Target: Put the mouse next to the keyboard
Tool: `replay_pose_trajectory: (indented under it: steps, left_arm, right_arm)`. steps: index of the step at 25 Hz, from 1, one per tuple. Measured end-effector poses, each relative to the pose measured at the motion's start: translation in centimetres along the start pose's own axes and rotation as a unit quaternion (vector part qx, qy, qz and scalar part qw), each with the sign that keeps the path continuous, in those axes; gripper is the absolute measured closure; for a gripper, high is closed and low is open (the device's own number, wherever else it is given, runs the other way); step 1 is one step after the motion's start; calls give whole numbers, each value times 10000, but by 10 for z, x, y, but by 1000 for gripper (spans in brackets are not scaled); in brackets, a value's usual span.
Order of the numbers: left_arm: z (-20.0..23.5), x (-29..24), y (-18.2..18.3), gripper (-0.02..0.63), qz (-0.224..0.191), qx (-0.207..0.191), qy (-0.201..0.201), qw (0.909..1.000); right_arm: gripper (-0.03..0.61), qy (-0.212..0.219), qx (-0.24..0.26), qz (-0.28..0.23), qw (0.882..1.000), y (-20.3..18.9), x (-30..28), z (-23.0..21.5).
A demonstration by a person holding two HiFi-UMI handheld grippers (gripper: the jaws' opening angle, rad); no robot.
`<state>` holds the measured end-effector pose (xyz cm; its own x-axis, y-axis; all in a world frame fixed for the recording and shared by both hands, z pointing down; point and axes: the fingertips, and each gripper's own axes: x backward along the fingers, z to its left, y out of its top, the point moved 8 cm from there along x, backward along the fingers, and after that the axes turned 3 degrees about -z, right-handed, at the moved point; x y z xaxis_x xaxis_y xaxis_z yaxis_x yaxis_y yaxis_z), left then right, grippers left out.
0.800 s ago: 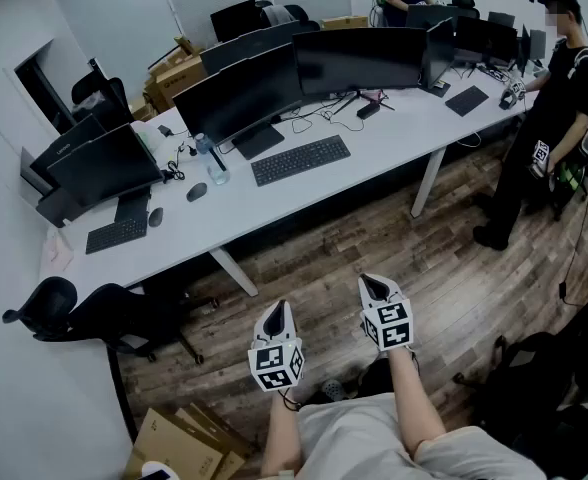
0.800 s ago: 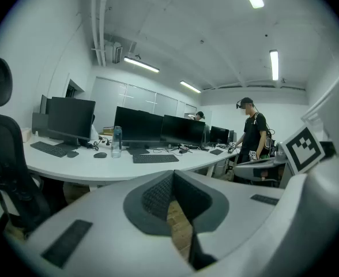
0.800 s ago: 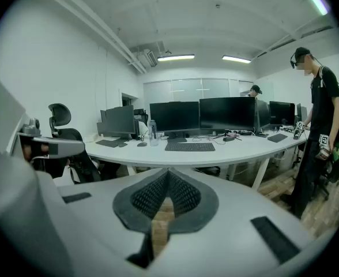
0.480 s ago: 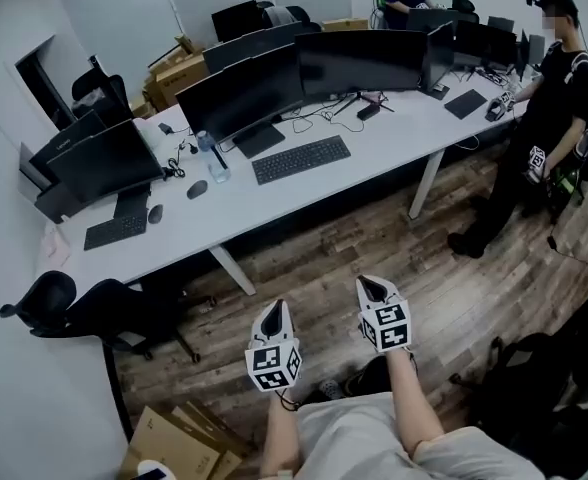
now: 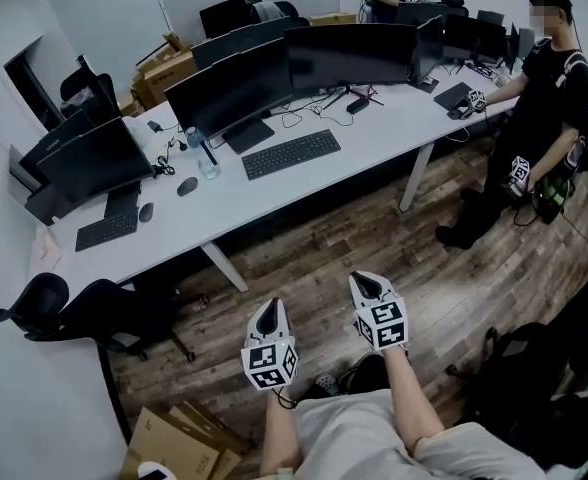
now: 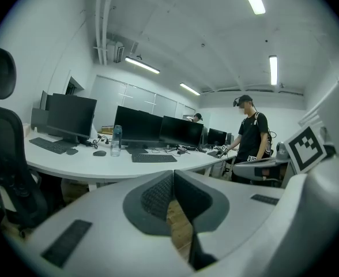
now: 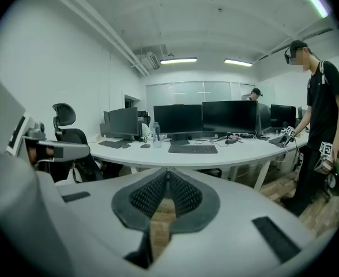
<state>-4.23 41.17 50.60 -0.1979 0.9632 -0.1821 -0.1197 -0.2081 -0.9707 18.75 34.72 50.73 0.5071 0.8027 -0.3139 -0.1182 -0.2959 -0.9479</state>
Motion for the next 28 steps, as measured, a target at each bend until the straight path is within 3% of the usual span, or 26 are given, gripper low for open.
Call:
replay_pose_trajectory:
  steps: [3, 8, 15, 20, 28]
  left_arm:
    - [3, 3, 3, 589, -7, -91, 111, 9999]
    - [9, -1, 6, 543, -4, -65, 118, 9999]
    - [13, -2, 0, 476, 35, 25, -31, 10000]
    - [27, -9, -4, 459, 81, 78, -38, 9999]
    - [75, -35, 6, 460, 129, 124, 298, 9994]
  right_arm:
    - [512, 113, -74, 50, 9999, 0, 0, 2]
    - [485, 145, -567, -114, 9982, -1, 0, -3]
    - [377, 320, -520, 21, 9981, 2, -10, -5]
    - [367, 545, -462, 282, 9970, -3, -38, 2]
    - [351, 864, -570, 357, 9940, 13, -105, 7]
